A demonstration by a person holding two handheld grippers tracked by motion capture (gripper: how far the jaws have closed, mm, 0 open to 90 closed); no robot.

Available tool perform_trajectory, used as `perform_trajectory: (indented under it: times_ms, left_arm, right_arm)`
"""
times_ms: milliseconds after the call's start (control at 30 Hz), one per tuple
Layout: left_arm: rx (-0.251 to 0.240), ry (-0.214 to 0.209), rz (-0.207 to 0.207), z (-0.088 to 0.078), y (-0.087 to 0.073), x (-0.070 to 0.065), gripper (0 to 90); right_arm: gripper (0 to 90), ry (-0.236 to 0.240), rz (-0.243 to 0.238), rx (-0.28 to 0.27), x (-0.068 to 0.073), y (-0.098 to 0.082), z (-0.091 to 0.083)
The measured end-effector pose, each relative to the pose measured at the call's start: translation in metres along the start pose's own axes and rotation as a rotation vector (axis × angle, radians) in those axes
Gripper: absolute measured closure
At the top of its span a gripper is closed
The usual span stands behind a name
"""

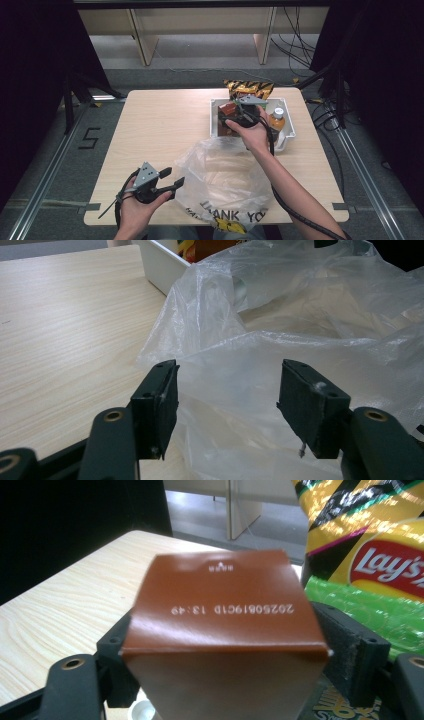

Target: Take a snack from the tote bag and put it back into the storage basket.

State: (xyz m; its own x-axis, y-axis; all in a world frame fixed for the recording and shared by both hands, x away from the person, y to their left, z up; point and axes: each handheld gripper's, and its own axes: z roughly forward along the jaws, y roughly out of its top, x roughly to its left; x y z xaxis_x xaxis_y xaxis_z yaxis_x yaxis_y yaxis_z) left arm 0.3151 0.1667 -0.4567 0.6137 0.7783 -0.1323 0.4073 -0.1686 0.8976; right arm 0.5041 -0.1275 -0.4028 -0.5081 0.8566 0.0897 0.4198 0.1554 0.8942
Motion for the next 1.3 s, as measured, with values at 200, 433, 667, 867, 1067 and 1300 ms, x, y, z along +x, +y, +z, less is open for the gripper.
perform_trajectory:
  times_ms: [200, 433, 667, 867, 1067, 1300]
  left_arm:
    - [0.000, 0.000, -0.002, 0.000, 0.001, 0.000, 40.3]
    - [-0.007, 0.009, -0.014, -0.001, 0.002, 0.000, 40.3]
    - [-0.016, 0.007, -0.003, -0.001, 0.006, 0.001, 40.5]
    - [-0.042, -0.019, 0.001, 0.005, 0.020, -0.001, 46.1]
    - [-0.057, -0.024, 0.016, 0.016, 0.036, 0.002, 53.1]
    - [-0.057, -0.038, 0.053, 0.033, 0.056, 0.005, 67.8]
  right_arm:
    - [21.9, 0.009, -0.020, -0.018, 0.002, 0.007, -0.015]
    - [22.4, 0.028, -0.038, -0.048, 0.004, 0.011, -0.034]
    - [28.8, 0.068, -0.068, -0.037, -0.001, 0.008, -0.055]
    - [44.8, 0.102, -0.078, -0.062, -0.010, 0.006, -0.070]
    - [56.8, 0.110, -0.077, -0.085, -0.022, 0.002, -0.079]
    - [76.7, 0.128, -0.056, -0.078, -0.031, 0.000, -0.084]
